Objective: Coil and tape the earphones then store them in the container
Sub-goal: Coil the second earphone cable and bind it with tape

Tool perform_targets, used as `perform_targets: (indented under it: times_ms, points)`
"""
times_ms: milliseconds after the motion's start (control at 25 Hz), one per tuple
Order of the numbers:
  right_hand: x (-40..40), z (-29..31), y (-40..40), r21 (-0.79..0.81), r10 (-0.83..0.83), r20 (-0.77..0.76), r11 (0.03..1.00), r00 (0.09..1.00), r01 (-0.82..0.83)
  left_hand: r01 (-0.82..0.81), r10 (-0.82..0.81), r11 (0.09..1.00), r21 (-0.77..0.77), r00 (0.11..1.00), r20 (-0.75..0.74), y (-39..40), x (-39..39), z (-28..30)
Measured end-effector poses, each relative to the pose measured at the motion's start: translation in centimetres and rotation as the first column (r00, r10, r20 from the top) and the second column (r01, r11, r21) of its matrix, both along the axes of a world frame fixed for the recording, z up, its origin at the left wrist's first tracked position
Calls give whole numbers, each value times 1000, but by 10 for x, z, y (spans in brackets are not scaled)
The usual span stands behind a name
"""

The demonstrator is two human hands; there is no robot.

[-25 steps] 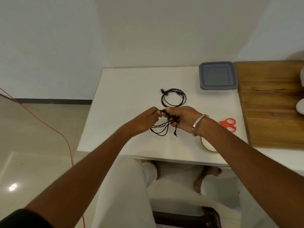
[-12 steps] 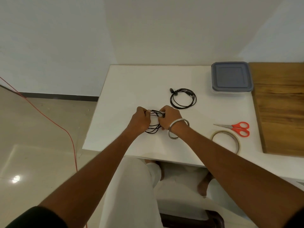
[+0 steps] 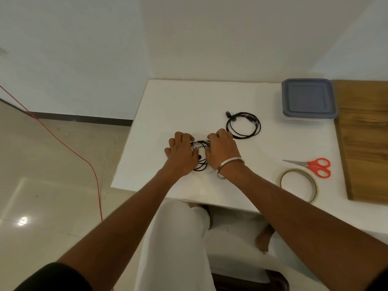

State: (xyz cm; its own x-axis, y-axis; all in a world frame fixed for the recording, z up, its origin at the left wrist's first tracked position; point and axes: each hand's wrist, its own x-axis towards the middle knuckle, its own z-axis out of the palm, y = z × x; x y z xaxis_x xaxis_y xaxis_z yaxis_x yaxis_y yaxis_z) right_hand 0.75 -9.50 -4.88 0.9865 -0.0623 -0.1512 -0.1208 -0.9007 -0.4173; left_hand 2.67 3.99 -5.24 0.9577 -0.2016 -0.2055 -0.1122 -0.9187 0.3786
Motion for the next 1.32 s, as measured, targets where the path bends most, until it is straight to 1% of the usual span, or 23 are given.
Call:
perform_targets:
  times_ms: [160, 320, 440, 640, 760, 880, 1000, 1080, 1160, 1240, 1320]
  points:
    - [2, 1, -1, 34, 32, -41, 999, 999, -30, 59, -59, 998, 6, 998, 14, 3, 0, 2]
    - [2, 4, 1, 73, 47, -38, 996, 998, -44, 44, -43, 995, -92, 999, 17, 5, 3, 3]
    - [4, 5, 1, 91, 46, -29, 995, 999, -43, 64, -62, 990, -127, 998, 20, 7, 5, 5]
    - [5, 8, -3, 134, 39, 17, 990, 999, -41, 140, -138, 982, -125, 990, 21, 10, 5, 8]
    - [5, 10, -10, 205, -16, 72, 979, 997, 1, 101, -91, 971, -218, 994, 56, 11, 6, 11]
    - [5, 13, -21, 239, -55, 88, 971, 995, 33, 73, -49, 946, -315, 995, 81, 12, 7, 10]
    - [2, 15, -31, 269, -86, 116, 962, 990, 52, 20, 60, 860, -510, 988, 139, 9, 5, 14]
    - [0, 16, -37, 308, -111, 147, 949, 983, 61, 12, 103, 809, -588, 981, 163, 8, 4, 18]
    - [-1, 15, -41, 326, -95, 147, 944, 985, 43, 25, 78, 813, -582, 985, 152, 7, 6, 20]
    - [-3, 13, -41, 355, -92, 141, 934, 986, 36, 25, 34, 844, -536, 994, 100, 7, 8, 16]
    - [-5, 13, -40, 453, -185, 131, 885, 974, 107, 28, 5, 880, -475, 998, 70, 7, 7, 11]
